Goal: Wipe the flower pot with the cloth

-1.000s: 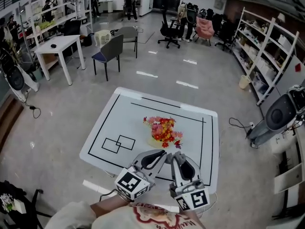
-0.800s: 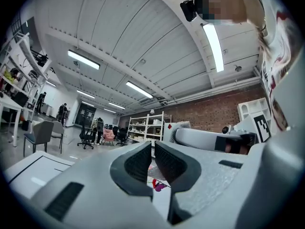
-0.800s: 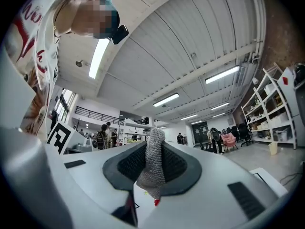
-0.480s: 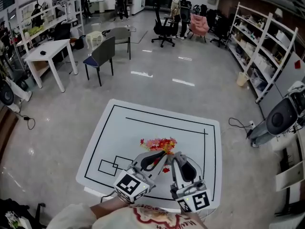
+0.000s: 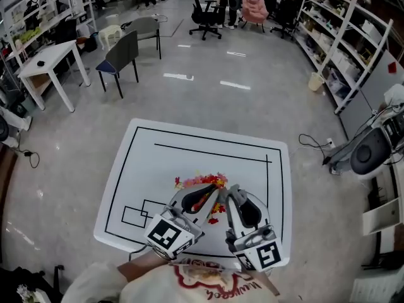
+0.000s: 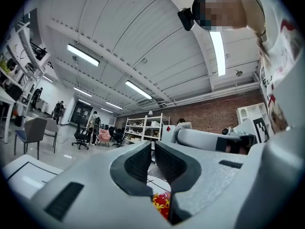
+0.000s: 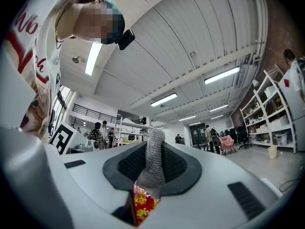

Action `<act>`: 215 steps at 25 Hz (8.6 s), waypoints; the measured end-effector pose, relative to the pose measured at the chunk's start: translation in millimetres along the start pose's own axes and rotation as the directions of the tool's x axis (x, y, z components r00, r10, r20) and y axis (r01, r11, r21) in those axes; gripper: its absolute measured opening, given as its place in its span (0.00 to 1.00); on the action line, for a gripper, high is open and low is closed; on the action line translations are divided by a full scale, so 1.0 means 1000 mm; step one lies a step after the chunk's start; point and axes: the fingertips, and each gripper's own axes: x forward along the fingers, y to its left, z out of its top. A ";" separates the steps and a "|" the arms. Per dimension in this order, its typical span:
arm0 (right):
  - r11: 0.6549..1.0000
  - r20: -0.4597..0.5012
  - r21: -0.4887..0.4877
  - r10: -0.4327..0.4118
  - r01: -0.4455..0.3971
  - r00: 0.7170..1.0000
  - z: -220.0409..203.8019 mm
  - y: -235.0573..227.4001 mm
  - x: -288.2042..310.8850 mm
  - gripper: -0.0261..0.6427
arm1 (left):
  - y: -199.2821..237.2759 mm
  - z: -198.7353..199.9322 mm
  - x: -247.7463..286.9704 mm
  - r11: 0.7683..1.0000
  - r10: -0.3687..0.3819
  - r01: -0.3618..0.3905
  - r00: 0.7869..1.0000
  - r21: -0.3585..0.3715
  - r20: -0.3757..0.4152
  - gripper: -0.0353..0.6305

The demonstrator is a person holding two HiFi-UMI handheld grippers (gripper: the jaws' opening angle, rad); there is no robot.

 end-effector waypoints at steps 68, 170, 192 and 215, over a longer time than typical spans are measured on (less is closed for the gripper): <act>0.806 -0.409 0.325 0.591 -0.494 0.695 -0.256 -0.050 0.077 0.15 | 0.060 -0.042 -0.051 0.922 0.371 -0.381 0.921 -0.077 -0.119 0.06; 0.979 -0.515 0.121 0.204 -0.164 0.833 -0.238 -0.039 -0.045 0.15 | 0.002 -0.011 -0.104 0.990 0.114 -0.117 0.992 -0.079 -0.048 0.06; 0.996 -0.515 0.091 0.066 -0.023 0.854 -0.236 -0.026 -0.052 0.15 | 0.014 -0.006 -0.132 0.995 0.043 -0.048 0.997 -0.085 -0.065 0.06; 0.994 -0.514 0.065 -0.043 0.089 0.857 -0.235 -0.006 -0.056 0.15 | 0.012 -0.001 -0.162 0.996 -0.011 0.005 0.998 -0.090 -0.063 0.06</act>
